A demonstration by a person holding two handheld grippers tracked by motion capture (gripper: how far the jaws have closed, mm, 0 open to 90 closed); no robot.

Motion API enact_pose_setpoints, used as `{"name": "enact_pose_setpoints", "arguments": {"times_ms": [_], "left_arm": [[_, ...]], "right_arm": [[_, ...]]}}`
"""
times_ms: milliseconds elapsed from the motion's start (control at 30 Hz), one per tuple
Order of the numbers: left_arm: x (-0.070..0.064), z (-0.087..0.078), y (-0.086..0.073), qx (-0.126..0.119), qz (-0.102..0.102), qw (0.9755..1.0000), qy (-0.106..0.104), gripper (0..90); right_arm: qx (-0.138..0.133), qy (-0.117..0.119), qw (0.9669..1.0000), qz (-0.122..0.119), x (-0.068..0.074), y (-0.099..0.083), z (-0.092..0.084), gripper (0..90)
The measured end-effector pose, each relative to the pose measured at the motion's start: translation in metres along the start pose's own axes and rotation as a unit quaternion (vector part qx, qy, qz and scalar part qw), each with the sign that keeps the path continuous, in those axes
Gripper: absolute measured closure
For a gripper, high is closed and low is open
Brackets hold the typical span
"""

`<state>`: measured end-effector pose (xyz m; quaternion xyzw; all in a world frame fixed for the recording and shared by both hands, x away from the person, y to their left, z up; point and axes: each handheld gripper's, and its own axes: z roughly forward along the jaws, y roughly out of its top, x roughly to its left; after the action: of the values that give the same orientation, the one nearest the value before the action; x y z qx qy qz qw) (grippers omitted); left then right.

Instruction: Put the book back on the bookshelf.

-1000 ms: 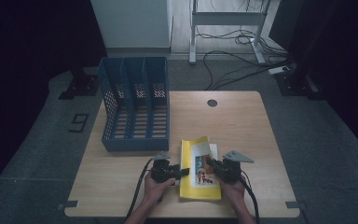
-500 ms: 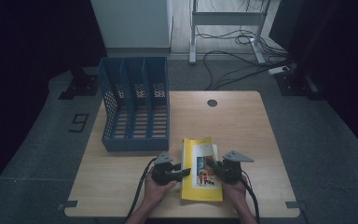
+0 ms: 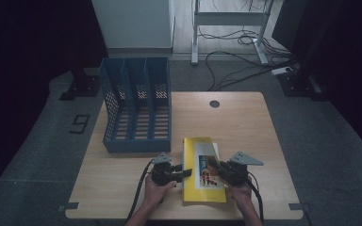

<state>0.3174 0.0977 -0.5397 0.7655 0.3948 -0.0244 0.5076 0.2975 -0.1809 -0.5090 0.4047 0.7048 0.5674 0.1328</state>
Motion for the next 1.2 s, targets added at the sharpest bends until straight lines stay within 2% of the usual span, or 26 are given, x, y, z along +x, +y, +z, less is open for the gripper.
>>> {"name": "enact_pose_setpoints", "arguments": {"times_ms": [100, 200, 300, 400, 600, 700, 867, 933, 1033, 1133, 1200], "left_arm": [[0.001, 0.0, 0.0, -0.004, 0.005, 1.0, -0.005, 50.8], [0.003, 0.001, 0.001, -0.015, 0.003, 0.9999, 0.0, 48.2], [0.004, 0.001, 0.002, -0.026, 0.0, 0.9997, 0.003, 44.0], [0.004, 0.002, 0.004, -0.033, -0.005, 0.9994, -0.003, 41.3], [0.01, -0.001, 0.007, -0.048, -0.022, 0.9985, -0.01, 40.4], [0.011, -0.002, 0.007, -0.047, -0.024, 0.9986, -0.01, 43.1], [0.014, -0.008, 0.007, -0.048, -0.047, 0.9976, -0.02, 54.2], [0.014, -0.009, 0.007, -0.05, -0.048, 0.9975, -0.019, 56.8], [0.01, -0.012, 0.008, -0.058, -0.041, 0.9973, -0.018, 63.4], [0.007, -0.014, 0.008, -0.06, -0.038, 0.9974, -0.015, 63.9], [0.006, -0.015, 0.008, -0.061, -0.038, 0.9973, -0.014, 64.1]], "right_arm": [[-0.009, 0.011, 0.9999, 0.007, -0.001, 0.002, -0.002, 88.1], [-0.012, 0.016, 0.9998, 0.007, 0.0, 0.002, -0.002, 88.1], [-0.018, 0.02, 0.9996, -0.003, 0.005, 0.002, -0.002, 88.1], [-0.024, 0.018, 0.9993, -0.023, 0.01, 0.004, -0.004, 88.1], [-0.029, 0.03, 0.9987, -0.03, 0.014, 0.006, -0.007, 88.1], [-0.028, 0.032, 0.9987, -0.03, 0.014, 0.006, -0.006, 88.1], [-0.025, 0.033, 0.9985, -0.035, 0.013, 0.005, -0.006, 88.0], [-0.019, 0.027, 0.9986, -0.041, 0.013, 0.005, -0.005, 87.9], [-0.001, 0.002, 0.9988, -0.048, 0.012, 0.004, -0.002, 87.3], [0.0, 0.001, 0.9993, -0.038, 0.008, 0.003, -0.003, 85.6], [0.003, -0.005, 0.999, -0.043, 0.007, 0.003, -0.003, 83.3]]}}
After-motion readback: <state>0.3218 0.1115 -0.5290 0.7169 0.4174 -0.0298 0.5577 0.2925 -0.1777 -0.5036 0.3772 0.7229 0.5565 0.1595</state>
